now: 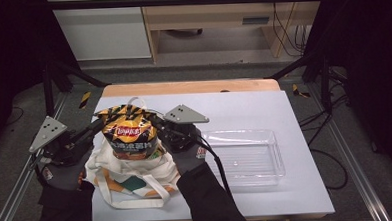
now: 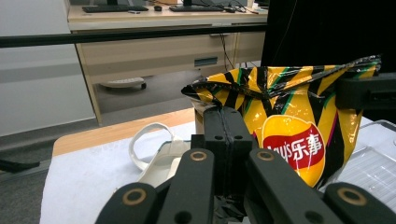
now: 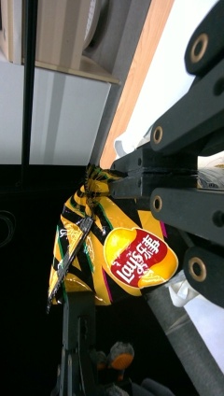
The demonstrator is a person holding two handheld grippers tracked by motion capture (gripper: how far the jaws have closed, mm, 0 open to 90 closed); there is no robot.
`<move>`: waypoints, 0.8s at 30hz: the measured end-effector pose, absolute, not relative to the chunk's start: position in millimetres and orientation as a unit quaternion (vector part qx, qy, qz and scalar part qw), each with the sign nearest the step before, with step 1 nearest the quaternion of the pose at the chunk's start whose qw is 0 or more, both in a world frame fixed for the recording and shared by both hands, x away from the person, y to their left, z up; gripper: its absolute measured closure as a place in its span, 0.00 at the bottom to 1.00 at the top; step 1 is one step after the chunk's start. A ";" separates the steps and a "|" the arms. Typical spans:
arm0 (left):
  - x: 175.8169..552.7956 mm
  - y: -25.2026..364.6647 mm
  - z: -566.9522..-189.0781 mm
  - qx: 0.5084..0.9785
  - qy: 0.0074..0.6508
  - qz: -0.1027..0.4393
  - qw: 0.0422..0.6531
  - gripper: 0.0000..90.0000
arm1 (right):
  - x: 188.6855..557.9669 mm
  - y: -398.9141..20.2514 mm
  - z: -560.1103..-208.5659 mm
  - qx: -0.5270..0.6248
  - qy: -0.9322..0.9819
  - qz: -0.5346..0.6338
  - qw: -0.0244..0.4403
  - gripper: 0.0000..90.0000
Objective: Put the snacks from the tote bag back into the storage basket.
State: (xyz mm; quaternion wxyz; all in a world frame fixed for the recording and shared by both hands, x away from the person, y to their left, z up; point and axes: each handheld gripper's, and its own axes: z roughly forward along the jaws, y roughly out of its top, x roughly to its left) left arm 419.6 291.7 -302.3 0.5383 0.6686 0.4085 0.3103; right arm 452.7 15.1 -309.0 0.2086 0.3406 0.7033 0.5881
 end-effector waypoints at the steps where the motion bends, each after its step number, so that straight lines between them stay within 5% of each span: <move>1: 419.6 290.6 -302.4 0.669 0.408 0.309 0.539 1.00 | 453.4 14.1 -308.1 0.340 0.703 0.588 0.212 1.00; 24: 405.5 269.2 -282.0 0.659 0.386 0.315 0.563 1.00 | 445.7 -10.1 -283.5 0.330 0.696 0.596 0.229 1.00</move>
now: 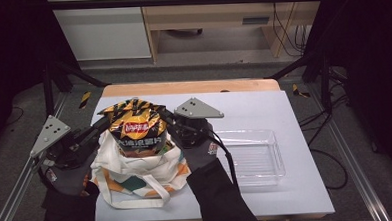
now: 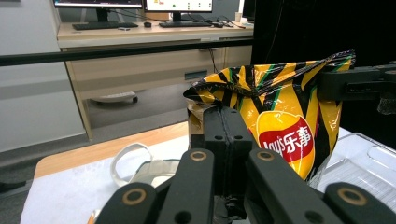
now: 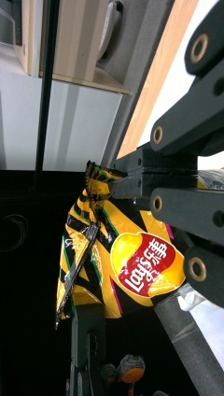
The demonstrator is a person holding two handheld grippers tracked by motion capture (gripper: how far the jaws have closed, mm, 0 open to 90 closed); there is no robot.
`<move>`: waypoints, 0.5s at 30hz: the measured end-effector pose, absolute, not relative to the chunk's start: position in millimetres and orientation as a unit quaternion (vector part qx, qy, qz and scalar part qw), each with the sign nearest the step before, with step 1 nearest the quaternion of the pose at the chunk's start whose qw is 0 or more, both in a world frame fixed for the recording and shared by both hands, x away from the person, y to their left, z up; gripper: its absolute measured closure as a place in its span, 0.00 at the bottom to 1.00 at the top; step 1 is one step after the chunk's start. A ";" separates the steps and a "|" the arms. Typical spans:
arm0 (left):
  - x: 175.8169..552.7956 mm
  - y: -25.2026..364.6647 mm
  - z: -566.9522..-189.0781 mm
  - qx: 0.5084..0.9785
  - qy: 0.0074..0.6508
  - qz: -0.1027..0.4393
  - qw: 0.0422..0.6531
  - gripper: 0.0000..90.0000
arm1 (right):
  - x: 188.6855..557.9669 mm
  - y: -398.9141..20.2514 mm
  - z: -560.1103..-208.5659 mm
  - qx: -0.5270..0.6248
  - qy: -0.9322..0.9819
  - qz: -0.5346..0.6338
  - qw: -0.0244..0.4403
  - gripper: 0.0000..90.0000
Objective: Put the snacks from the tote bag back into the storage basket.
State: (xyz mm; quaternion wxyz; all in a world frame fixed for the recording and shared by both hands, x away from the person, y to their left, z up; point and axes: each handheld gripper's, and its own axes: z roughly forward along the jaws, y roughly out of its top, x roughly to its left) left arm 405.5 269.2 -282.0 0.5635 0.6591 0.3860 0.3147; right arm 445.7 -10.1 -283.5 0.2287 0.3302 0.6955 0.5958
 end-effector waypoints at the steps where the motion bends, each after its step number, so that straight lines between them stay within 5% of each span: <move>1: 405.3 268.6 -280.7 0.659 0.385 0.315 0.564 1.00 | 445.4 -11.2 -282.0 0.330 0.695 0.596 0.230 1.00; 15: 403.1 251.4 -254.2 0.657 0.368 0.319 0.576 1.00 | 439.6 -29.4 -254.9 0.319 0.687 0.603 0.249 1.00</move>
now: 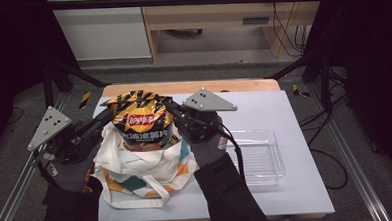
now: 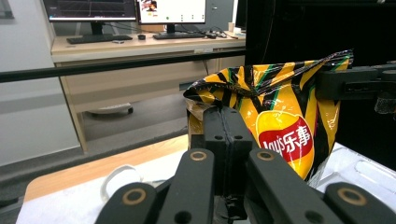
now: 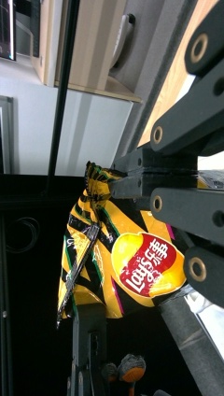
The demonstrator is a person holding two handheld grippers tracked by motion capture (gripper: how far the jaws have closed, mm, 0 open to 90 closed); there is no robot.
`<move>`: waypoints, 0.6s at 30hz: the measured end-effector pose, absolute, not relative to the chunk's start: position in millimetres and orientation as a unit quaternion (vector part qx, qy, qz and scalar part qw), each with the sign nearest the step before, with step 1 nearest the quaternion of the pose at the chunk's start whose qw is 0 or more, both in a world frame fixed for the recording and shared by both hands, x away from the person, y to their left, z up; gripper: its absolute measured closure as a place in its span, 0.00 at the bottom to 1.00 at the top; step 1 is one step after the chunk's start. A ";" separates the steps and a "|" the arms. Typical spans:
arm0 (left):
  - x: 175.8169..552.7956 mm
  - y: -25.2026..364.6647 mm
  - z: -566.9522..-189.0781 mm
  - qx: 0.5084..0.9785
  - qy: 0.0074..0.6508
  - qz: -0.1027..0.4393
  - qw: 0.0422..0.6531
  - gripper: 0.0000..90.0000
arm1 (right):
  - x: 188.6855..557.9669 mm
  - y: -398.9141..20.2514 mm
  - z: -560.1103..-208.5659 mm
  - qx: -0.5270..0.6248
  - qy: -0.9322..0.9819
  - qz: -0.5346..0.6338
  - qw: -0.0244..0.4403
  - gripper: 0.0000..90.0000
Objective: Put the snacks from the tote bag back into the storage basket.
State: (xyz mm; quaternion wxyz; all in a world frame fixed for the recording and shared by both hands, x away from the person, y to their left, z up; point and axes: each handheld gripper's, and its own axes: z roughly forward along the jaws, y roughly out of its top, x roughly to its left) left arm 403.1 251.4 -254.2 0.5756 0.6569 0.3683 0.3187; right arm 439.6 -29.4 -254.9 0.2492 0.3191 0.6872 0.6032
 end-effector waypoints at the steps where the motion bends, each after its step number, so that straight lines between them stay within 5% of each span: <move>1: 403.2 249.5 -252.8 0.657 0.367 0.319 0.577 1.00 | 438.3 -31.3 -253.3 0.320 0.686 0.604 0.250 1.00; 18: 408.5 214.9 -244.9 0.666 0.349 0.309 0.583 1.00 | 430.4 -65.5 -241.9 0.330 0.677 0.597 0.274 1.00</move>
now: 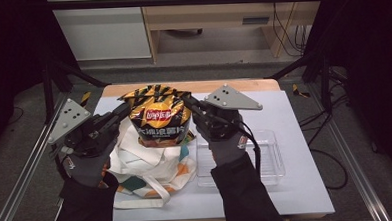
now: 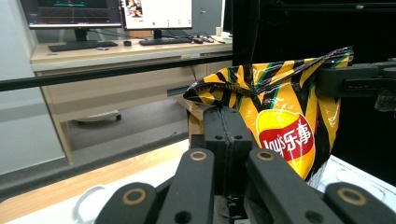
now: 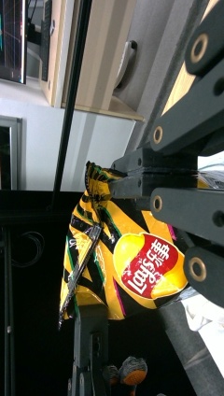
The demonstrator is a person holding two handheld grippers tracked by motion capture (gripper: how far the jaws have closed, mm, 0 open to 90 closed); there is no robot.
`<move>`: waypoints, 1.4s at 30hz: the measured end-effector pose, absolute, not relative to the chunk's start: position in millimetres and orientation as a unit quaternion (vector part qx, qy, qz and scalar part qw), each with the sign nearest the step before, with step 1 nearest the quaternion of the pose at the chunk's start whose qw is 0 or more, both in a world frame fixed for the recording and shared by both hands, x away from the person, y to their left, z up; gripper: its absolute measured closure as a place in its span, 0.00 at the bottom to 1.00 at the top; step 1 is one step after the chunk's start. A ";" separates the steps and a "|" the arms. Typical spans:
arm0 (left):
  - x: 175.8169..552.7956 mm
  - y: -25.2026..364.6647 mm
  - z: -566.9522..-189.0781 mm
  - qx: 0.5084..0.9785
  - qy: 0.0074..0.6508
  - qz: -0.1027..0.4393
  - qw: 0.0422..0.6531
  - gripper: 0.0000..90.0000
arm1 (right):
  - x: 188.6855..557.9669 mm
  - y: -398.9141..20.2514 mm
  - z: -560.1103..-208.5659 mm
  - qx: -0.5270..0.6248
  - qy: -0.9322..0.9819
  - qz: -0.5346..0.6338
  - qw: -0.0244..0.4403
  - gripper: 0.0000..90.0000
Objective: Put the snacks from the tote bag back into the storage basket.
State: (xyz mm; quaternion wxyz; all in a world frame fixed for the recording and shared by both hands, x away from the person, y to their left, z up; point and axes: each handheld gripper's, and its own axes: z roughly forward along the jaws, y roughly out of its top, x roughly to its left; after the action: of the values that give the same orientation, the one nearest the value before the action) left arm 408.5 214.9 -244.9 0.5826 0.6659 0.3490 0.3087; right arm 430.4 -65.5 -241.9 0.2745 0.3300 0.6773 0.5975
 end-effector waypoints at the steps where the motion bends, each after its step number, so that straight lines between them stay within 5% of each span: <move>1: 409.2 212.4 -244.6 0.667 0.347 0.309 0.583 1.00 | 429.9 -67.8 -241.7 0.332 0.676 0.597 0.277 1.00; 42: 432.5 129.9 -266.3 0.695 0.318 0.263 0.588 1.00 | 421.9 -148.9 -260.8 0.384 0.655 0.574 0.307 1.00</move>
State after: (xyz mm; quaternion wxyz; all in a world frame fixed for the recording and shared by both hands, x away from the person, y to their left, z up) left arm 432.5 129.9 -266.3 0.5885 0.6955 0.3180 0.2625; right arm 421.9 -148.9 -260.8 0.3066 0.3844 0.6551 0.5736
